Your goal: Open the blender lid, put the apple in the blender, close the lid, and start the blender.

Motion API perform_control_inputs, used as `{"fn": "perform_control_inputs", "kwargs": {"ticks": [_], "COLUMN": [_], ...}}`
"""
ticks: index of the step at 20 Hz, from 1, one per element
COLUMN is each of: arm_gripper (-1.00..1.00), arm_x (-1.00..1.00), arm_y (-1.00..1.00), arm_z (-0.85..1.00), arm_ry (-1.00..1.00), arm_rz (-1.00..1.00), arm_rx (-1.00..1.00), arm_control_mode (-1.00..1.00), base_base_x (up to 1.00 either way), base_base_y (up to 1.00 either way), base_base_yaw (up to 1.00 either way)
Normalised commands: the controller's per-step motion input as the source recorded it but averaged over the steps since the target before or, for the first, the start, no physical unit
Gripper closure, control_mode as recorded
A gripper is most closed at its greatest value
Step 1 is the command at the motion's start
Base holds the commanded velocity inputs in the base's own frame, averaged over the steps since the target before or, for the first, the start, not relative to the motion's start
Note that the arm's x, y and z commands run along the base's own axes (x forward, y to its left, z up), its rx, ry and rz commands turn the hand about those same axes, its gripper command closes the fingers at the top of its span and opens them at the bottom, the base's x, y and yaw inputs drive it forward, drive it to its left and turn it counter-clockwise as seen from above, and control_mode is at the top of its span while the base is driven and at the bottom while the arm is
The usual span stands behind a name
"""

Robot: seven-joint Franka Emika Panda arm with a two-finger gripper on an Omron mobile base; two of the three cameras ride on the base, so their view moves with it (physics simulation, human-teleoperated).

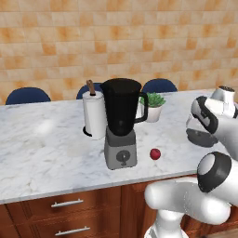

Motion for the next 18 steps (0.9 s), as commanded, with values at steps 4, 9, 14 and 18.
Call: {"fn": "perform_control_inputs", "kwargs": {"ticks": [4, 9, 14, 18], "arm_gripper": [1.0, 1.0, 1.0, 1.0], "arm_x": [0.52, 0.53, 0.31, 0.05], "arm_y": [-0.27, -0.3, -0.04, 0.03], "arm_z": [-0.7, -0.6, -0.41, -0.23], "arm_ry": [0.12, 0.09, 0.04, 0.0], "arm_rz": [0.0, 0.0, 0.0, 0.0], "arm_rx": [0.0, 0.0, 0.0, 0.0], "arm_control_mode": [-1.0, -1.0, -1.0, -1.0], "base_base_x": [0.0, 0.0, 0.0, 0.0], "base_base_y": [0.0, 0.0, 0.0, 0.0], "base_base_yaw": [0.0, 0.0, 0.0, 0.0]}}
